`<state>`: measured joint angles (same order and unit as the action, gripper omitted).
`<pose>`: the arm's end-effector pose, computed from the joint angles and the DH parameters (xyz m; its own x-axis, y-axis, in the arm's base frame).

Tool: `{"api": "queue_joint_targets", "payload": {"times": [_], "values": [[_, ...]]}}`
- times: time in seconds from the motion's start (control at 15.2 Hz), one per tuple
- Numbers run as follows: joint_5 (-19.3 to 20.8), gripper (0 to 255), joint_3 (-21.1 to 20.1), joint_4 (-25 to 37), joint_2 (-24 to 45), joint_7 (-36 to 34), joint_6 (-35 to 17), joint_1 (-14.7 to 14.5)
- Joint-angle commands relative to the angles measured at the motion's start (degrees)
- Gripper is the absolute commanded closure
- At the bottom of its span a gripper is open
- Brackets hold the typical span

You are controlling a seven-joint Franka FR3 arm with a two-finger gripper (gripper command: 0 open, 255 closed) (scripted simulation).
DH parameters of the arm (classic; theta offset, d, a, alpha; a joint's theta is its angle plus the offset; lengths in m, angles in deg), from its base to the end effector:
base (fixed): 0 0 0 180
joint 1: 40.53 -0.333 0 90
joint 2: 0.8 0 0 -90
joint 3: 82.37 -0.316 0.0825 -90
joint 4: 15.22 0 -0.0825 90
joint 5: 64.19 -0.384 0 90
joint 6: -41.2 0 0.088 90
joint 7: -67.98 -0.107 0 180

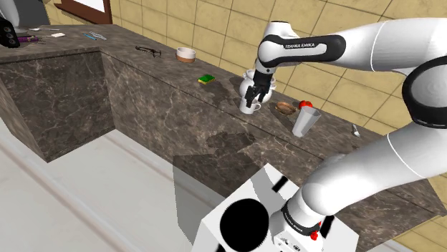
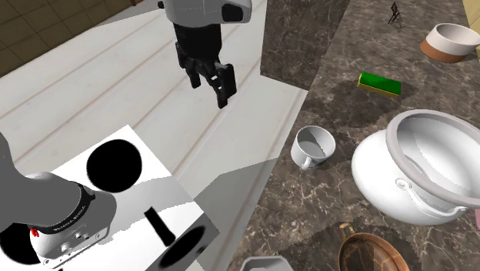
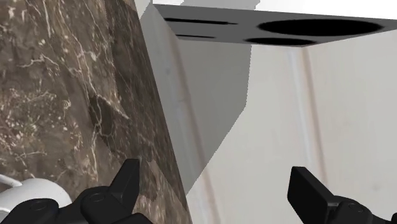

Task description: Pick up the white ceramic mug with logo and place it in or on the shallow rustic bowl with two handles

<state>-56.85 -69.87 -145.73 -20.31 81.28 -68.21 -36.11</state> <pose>0.4232 -0.1441 0.4846 0.9990 -0.0059 -0.0445 -0.0042 -0.9993 0.0377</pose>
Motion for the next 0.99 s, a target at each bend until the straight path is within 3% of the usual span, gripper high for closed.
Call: {"api": "queue_joint_targets", "payload": {"times": [0.0, 0.46, 0.92], "values": [[-0.1, 0, 1.3, 1.8, 3.5, 1.7, -1.9, 0.3], [-3.1, 0, 5.2, 12.0, 18.6, 8.5, -6.5, 1.8], [-8.3, 0, 6.7, 26.0, 34.4, 15.2, -7.8, 5.2]]}}
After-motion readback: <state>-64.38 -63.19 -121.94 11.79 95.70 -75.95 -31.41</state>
